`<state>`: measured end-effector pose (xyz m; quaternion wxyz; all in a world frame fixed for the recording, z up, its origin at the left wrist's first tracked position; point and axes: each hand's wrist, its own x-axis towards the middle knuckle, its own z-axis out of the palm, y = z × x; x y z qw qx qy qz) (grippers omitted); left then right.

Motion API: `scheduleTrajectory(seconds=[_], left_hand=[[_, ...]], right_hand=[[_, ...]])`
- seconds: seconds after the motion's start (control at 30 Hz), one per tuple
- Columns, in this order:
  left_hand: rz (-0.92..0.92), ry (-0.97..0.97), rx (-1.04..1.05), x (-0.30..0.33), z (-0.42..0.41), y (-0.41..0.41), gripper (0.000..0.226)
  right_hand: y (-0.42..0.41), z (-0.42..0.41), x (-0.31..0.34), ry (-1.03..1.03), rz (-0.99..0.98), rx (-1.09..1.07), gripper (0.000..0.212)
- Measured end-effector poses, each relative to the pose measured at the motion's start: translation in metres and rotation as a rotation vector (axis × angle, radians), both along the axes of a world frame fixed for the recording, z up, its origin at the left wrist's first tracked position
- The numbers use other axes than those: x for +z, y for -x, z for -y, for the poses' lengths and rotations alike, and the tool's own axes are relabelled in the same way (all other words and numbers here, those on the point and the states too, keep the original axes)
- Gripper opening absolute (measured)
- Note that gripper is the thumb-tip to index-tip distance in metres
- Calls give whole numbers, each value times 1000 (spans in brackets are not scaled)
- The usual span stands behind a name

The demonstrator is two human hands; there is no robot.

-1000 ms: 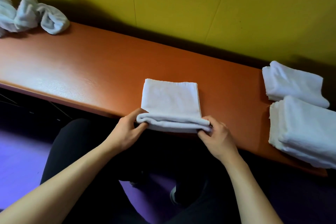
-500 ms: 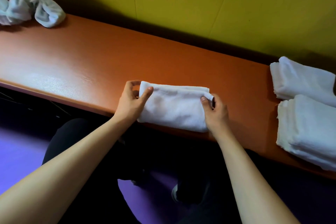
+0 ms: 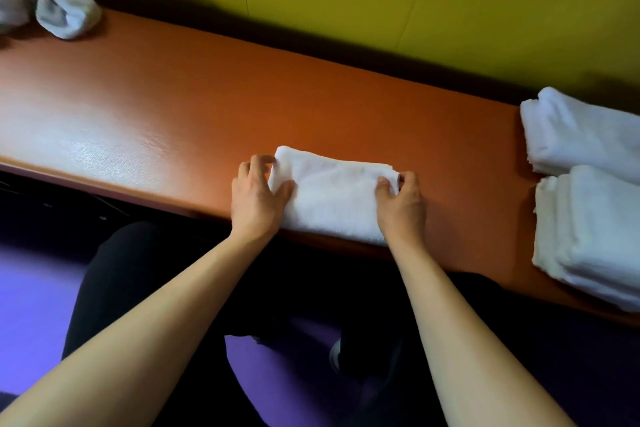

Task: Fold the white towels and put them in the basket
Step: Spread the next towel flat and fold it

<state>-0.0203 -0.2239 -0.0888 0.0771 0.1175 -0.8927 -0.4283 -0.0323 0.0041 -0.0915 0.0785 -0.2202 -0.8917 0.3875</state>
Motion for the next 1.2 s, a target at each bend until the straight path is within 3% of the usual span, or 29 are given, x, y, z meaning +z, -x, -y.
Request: scheduleTrajectory(seconds=[0.13, 0.27, 0.33, 0.43, 0.5, 0.6, 0.73, 0.87, 0.93, 1.0, 1.1, 1.2], left_hand=[[107, 127, 79, 7, 1, -7, 49], [197, 85, 50, 16, -3, -11, 39], [286, 7, 54, 20, -6, -12, 40], [429, -159, 137, 24, -6, -11, 48], [457, -267, 164, 28, -9, -12, 36], [399, -414, 181, 32, -19, -19, 22], [366, -453, 126, 48, -44, -21, 19], [298, -469, 63, 69, -80, -10, 50], [267, -493, 29, 77, -103, -1, 56], [236, -511, -3, 85, -121, 6, 55], [186, -510, -78, 92, -155, 21, 46], [141, -506, -126, 95, -188, 42, 36]], right_hand=[[-24, -2, 10, -104, 65, -33, 37], [-49, -3, 10, -72, 224, -24, 50], [-50, -4, 10, 58, 286, -31, 53], [-40, -12, 14, 410, 392, -167, 59], [-40, -19, 19, 607, 428, -201, 48], [-42, -34, 22, 637, 331, -178, 26], [-40, -58, 42, 650, 194, -139, 16], [-32, -98, 66, 669, 162, -131, 20], [-29, -123, 81, 659, 138, -128, 33], [-27, -143, 92, 604, 82, -108, 35], [-23, -179, 111, 578, -31, -107, 22], [-13, -215, 131, 549, -61, -101, 29]])
